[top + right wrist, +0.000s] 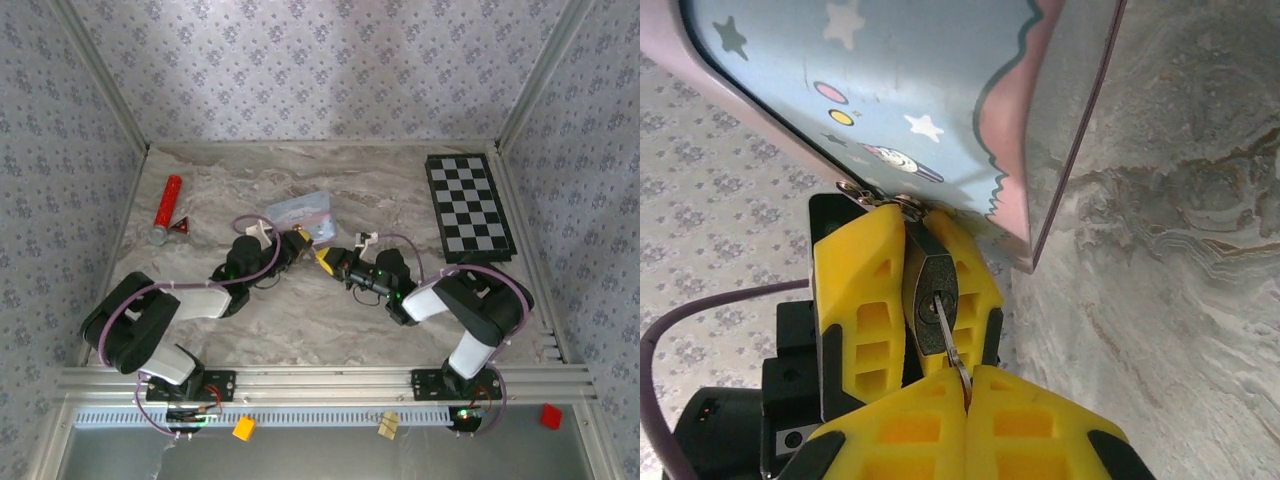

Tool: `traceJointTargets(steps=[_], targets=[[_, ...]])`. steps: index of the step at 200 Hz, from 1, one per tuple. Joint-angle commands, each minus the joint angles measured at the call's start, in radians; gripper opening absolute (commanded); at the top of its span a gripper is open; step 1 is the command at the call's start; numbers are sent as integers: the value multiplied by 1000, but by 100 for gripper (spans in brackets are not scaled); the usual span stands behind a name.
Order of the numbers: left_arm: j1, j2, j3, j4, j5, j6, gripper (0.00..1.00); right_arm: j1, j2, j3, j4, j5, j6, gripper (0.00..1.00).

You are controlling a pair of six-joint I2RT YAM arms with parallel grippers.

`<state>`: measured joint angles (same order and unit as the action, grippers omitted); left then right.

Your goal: Unlock the padlock with the key

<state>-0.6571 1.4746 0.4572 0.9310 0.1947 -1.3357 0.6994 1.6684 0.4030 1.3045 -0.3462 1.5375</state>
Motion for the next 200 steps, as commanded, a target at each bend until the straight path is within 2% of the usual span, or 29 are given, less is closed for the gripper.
traceJointTargets(steps=[1,70,157,177,200], targets=[[-87,-15,34,88,294,39,0,-26,-42,56,90,0,-6,0],[-81,-20,47,45,381,68,0,-60,-67,36,88,-22,-2,0],[-81,-22,66,-26,408,125,0,-52,-55,54,89,-33,-2,0],[-81,-8,63,2,416,110,0,-51,-58,54,90,-39,-32,0],[-81,3,63,42,419,75,0,-49,-77,53,47,-42,-144,0]])
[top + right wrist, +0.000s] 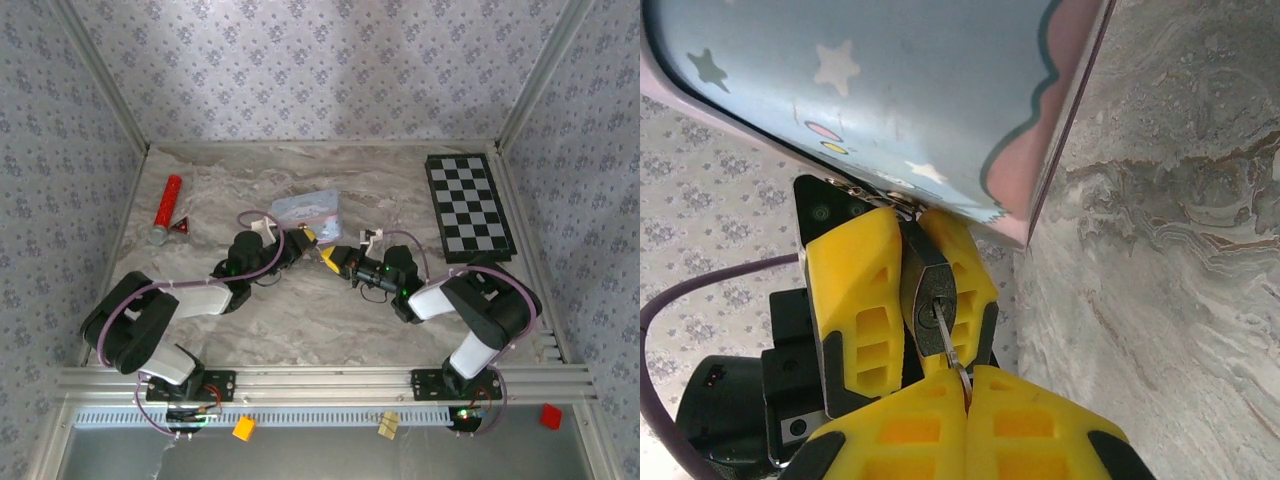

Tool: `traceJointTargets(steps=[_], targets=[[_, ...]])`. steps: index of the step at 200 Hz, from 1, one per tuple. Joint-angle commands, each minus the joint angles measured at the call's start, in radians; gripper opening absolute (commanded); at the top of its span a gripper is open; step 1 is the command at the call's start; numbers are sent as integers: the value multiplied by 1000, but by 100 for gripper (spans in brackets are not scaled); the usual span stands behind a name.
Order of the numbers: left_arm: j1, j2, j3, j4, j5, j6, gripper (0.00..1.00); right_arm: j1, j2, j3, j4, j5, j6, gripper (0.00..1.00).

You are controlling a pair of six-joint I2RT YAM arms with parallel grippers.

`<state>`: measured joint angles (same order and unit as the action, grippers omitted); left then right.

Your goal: Unlock the padlock with the key

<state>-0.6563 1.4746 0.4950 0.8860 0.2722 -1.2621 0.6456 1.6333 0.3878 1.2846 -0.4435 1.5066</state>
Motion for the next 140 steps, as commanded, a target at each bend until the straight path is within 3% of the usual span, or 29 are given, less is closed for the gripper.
traceJointTargets(steps=[1,50,111,140], targets=[[-81,3,25,88,341,0,0,6,-44,68,65,55,-121,0],[-82,-10,33,61,338,-16,0,25,-121,62,-43,84,-350,0],[-88,3,30,65,342,-10,0,23,-112,59,-13,86,-337,0],[-89,16,27,67,355,1,0,4,-69,60,105,67,-246,0]])
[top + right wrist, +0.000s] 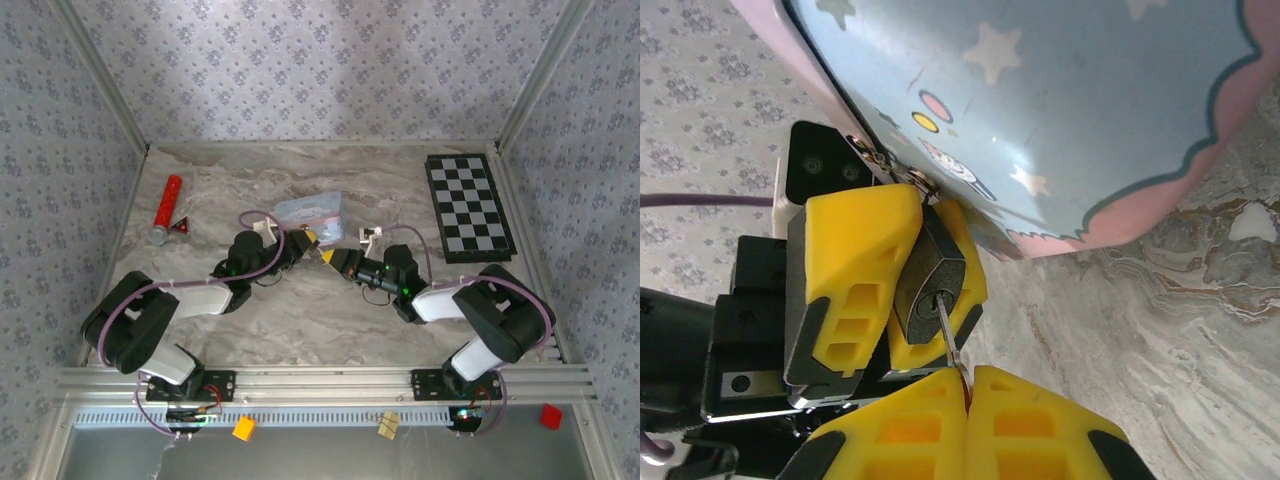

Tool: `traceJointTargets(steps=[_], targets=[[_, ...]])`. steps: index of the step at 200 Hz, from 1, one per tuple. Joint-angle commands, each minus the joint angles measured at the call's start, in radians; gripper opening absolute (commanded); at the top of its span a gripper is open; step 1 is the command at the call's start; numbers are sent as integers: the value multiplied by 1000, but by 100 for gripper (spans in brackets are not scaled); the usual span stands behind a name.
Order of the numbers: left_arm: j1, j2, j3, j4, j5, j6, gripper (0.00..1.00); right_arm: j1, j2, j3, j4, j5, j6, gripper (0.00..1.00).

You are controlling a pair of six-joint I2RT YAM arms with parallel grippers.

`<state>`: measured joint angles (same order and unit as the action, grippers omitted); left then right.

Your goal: Unlock the padlock with the key

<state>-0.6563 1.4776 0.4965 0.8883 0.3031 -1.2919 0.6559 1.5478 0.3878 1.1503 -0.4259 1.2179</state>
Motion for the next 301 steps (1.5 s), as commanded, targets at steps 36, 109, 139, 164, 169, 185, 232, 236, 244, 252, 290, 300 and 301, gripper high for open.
traceJointTargets(steps=[36,109,139,164,169,185,232,236,244,252,290,300,301], targets=[[-91,32,28,44,354,66,0,-14,15,65,243,39,73,0],[-103,32,48,-22,430,151,0,-59,52,65,242,18,193,0],[-103,38,53,-17,460,157,0,-67,40,71,242,10,203,0],[-102,38,55,-25,484,172,0,-86,28,66,241,1,213,0],[-101,39,54,-25,486,174,0,-90,25,64,242,0,211,0],[-98,41,56,-22,506,177,0,-108,24,55,242,-9,208,0],[-94,41,64,-40,520,183,0,-113,21,53,232,-16,180,0],[-94,40,64,-39,517,183,0,-109,22,56,230,-15,178,0],[-95,40,68,-37,511,177,0,-92,24,66,222,-10,170,0],[-95,37,71,-37,500,172,0,-72,27,76,215,-5,163,0],[-94,12,75,-25,393,151,0,11,44,98,182,16,117,0],[-95,5,75,-16,365,145,0,28,44,99,174,25,107,0],[-95,5,75,-16,361,145,0,30,44,99,173,26,106,0]])
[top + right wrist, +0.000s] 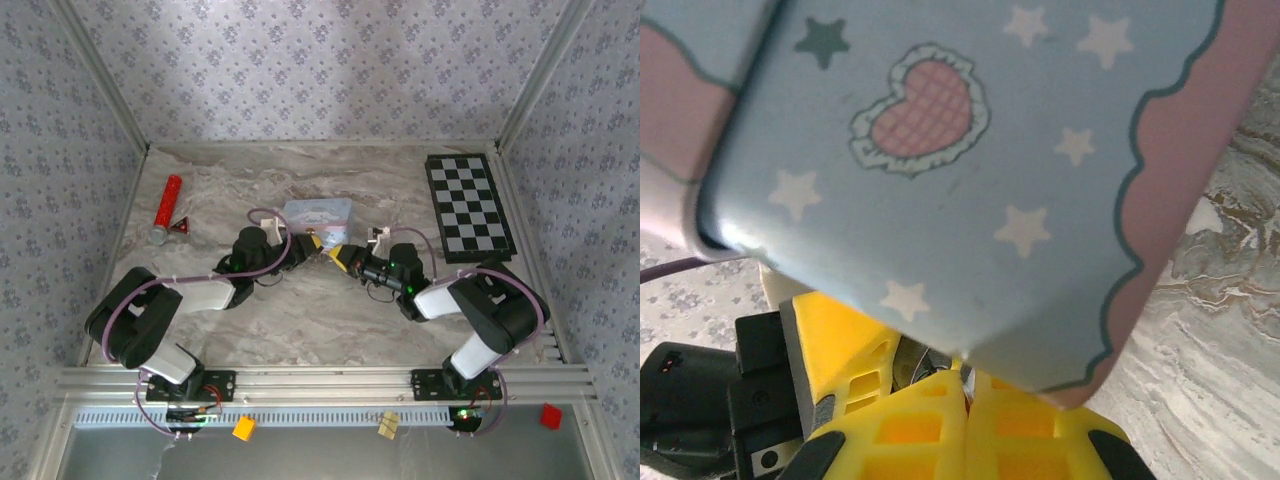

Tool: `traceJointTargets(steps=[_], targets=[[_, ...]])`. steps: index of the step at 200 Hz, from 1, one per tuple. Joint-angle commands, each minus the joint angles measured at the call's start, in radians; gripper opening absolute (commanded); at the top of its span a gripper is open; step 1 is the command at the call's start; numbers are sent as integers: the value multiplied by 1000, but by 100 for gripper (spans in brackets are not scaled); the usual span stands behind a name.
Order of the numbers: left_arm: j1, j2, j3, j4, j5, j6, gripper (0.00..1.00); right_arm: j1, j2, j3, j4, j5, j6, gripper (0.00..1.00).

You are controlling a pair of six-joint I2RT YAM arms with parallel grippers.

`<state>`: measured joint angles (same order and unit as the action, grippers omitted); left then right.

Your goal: Unlock the padlock with the key

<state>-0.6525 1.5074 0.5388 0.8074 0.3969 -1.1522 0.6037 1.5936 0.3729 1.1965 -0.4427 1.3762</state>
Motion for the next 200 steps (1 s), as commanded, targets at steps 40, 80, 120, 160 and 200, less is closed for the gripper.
traceJointTargets(steps=[40,80,120,160,200], targets=[[-99,-40,27,70,180,-1,0,133,5,121,126,66,-58,0],[-92,-46,-2,94,105,-23,0,181,18,132,132,97,-56,0],[-90,-38,4,110,103,-31,0,193,49,135,163,98,-36,0],[-88,-37,-4,120,96,-34,0,223,77,153,184,105,-18,0],[-84,-21,-12,148,80,-46,0,247,103,167,194,117,-10,0]])
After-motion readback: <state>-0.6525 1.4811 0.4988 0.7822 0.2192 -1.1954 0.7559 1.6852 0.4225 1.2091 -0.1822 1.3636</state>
